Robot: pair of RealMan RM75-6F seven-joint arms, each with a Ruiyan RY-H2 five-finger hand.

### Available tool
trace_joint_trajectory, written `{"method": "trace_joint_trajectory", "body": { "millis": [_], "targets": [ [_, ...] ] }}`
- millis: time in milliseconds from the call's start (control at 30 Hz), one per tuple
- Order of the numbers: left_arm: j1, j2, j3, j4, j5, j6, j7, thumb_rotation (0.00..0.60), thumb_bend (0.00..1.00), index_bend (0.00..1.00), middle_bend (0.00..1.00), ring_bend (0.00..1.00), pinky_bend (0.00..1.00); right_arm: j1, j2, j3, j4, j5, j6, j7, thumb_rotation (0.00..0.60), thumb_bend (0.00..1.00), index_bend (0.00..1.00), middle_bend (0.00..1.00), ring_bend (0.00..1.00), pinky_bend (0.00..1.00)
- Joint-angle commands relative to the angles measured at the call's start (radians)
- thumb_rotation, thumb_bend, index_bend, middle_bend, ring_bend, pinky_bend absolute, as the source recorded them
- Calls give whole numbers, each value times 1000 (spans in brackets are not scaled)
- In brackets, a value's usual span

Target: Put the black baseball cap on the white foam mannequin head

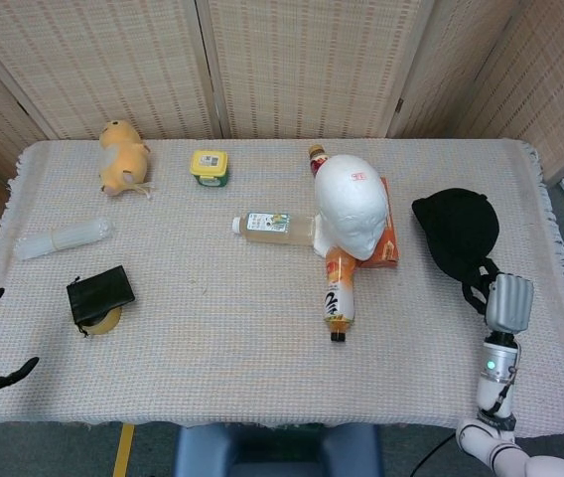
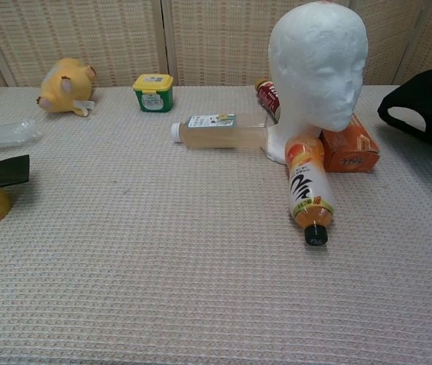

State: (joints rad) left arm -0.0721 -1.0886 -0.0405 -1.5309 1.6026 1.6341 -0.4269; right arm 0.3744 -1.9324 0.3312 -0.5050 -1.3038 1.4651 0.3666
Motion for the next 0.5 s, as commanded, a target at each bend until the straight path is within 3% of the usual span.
{"method": "trace_joint_trajectory", "body": {
  "millis": [33,500],
  "targets": [
    [0,-1,-1,1,-1,-1,2,600,199,27,0,36,214,24,57,38,-99,21,4,-44,600,480,798,1000,1000,1000],
    [-4,-14,-12,11,-25,-17,32,600,198,27,0,35,213,154,175,205,-464,106,9,-267,600,475,798,1000,1000,1000]
  ]
}}
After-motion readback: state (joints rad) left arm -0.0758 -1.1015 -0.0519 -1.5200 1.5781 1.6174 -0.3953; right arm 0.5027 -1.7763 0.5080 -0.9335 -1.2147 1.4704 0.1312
